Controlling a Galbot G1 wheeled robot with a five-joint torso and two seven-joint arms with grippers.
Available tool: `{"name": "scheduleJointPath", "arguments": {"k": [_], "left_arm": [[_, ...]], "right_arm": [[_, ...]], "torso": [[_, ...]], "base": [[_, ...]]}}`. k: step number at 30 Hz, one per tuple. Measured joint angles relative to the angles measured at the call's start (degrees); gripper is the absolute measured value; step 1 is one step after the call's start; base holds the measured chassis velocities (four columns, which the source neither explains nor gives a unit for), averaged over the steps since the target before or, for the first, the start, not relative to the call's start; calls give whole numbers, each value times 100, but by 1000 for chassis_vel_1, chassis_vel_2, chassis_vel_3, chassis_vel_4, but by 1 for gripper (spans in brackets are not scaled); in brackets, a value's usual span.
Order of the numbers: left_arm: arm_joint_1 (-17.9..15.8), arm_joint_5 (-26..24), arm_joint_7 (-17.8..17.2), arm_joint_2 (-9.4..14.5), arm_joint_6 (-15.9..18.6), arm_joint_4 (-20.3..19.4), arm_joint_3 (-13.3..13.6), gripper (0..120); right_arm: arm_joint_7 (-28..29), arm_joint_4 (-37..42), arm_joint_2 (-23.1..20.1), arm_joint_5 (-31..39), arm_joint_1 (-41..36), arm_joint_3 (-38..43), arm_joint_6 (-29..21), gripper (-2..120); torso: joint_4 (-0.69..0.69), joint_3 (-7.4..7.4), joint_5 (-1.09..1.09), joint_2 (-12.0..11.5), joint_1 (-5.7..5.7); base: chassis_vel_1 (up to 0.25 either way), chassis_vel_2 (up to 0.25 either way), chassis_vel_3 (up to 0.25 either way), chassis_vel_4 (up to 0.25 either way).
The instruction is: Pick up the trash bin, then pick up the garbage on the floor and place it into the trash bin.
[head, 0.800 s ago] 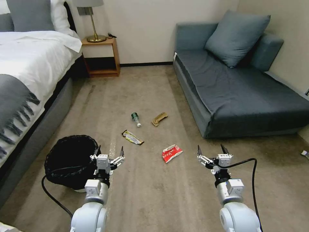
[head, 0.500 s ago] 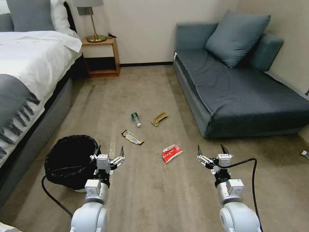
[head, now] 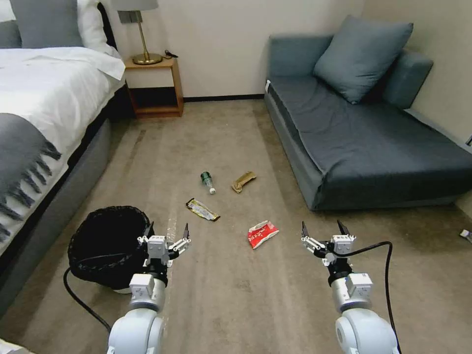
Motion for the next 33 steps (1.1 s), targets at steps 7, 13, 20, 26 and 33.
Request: {"name": "scheduleJointPath", "arguments": {"k": [7,13,20,26,33], "left_arm": [[882,-322,-671,212,-932,-1097,-1015,100],[967,-348,-551,240,-1139,-1037,-1010,100],[1002,-456,-433,343,-1120,-955,-964,100],[1002,-1113,-272,1071,-751,-735,-1245,100],[1092,-1675,160,1920,397,-680,-1442,100]], "right_arm": [[-35,159,115,122,-270,-230,1251,100],[-42,148,148,206,-295,-312,1510,100],[-47,84,88,231,-262,-295,1434,100],[-112,124,-141,580,-285,-307,1060,100],[-137,104,-165,675,-322,-297,991,100]], "torso": [[5,-1,5,0,-1],[2,0,1,0,0],[2,0,3,0,0],[3,0,2,0,0],[3,0,4,0,0]], "base": [[0,0,0,0],[0,0,0,0],[0,0,0,0],[0,0,0,0],[0,0,0,0]]}}
